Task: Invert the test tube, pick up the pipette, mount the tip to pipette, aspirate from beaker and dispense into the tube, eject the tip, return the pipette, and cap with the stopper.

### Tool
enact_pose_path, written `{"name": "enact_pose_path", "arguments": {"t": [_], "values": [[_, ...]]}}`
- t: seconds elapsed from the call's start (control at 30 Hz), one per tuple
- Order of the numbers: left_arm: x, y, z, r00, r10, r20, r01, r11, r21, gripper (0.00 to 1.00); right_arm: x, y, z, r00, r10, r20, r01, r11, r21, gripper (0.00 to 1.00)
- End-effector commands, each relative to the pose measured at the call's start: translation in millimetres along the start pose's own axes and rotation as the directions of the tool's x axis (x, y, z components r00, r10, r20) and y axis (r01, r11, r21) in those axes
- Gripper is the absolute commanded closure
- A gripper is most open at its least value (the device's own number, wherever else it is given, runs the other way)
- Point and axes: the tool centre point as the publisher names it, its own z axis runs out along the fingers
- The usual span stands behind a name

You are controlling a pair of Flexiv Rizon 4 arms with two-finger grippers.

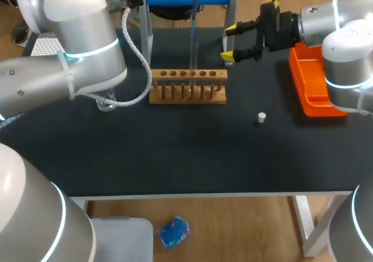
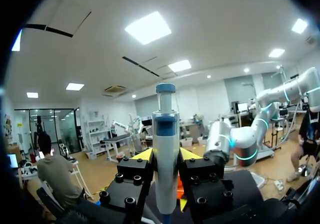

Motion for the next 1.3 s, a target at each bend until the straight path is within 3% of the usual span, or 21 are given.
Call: {"name": "enact_pose_path", "arguments": {"t": [0.03,0.3,0.43,0.57,0.83,1.13,1.23,1.3], "values": [[2.7,-9.4,-0.7,1.0,-0.001,0.005,0.001,1.0,-0.002,1.0,0.0,-0.6,0.0,1.0,0.0,0.0,0.0,1.0,0.0,0.0],[-2.5,-23.1,-13.2,0.999,0.027,0.032,-0.026,0.999,-0.027,1.0,0.0,-0.6,0.0,1.0,0.0,0.0,0.0,1.0,0.0,0.0],[-7.5,-27.2,-38.9,0.998,0.031,0.058,-0.028,0.998,-0.051,1.0,0.0,-0.6,0.0,1.0,0.0,0.0,0.0,1.0,0.0,0.0],[-3.1,-30.7,-72.5,1.0,0.013,0.028,-0.012,0.999,-0.032,1.0,0.0,-0.6,0.0,1.0,0.0,0.0,0.0,1.0,0.0,0.0],[28.1,-26.6,-113.5,0.994,-0.039,-0.099,0.033,0.998,-0.061,1.0,0.0,-0.6,0.0,1.0,0.0,0.0,0.0,1.0,0.0,0.0],[77.1,-9.0,-122.8,0.981,-0.091,-0.171,0.07,0.99,-0.123,1.0,0.0,-0.6,0.0,1.0,0.0,0.0,0.0,1.0,0.0,0.0],[99.4,-2.6,-121.2,0.979,-0.107,-0.172,0.09,0.991,-0.102,1.0,0.0,-0.6,0.0,1.0,0.0,0.0,0.0,1.0,0.0,0.0],[99.4,-2.6,-121.2,0.979,-0.107,-0.172,0.09,0.991,-0.102,1.0,0.0,-0.6,0.0,1.0,0.0,0.0,0.0,1.0,0.0,0.0]]}}
